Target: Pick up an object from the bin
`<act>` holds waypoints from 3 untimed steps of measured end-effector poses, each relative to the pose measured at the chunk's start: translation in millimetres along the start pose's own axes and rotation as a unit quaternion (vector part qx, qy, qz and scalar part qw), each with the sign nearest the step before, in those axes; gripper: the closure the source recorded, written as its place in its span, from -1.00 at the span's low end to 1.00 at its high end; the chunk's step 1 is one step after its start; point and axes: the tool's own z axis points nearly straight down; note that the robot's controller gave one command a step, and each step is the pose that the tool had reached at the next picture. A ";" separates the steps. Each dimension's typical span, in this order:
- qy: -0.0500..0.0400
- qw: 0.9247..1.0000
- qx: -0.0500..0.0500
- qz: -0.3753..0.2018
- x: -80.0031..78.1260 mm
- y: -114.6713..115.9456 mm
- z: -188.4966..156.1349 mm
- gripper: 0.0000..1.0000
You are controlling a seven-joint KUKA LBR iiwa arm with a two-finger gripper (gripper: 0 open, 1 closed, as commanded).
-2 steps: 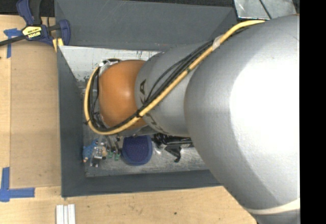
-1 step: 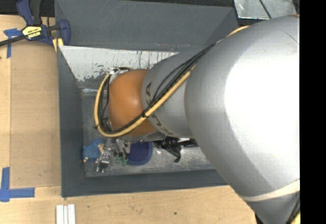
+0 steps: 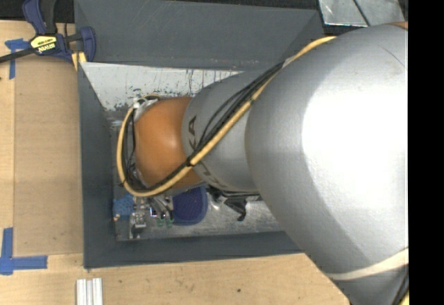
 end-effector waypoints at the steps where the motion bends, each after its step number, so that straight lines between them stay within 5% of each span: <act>1: -0.002 1.000 -0.002 0.001 -1.2 1.0 -1.7 1.00; 3: 0.005 1.000 0.001 0.004 -5.2 0.5 -54.7 1.00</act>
Offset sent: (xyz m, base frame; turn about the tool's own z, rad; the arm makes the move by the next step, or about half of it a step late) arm 0.0000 0.0000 0.0000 0.0000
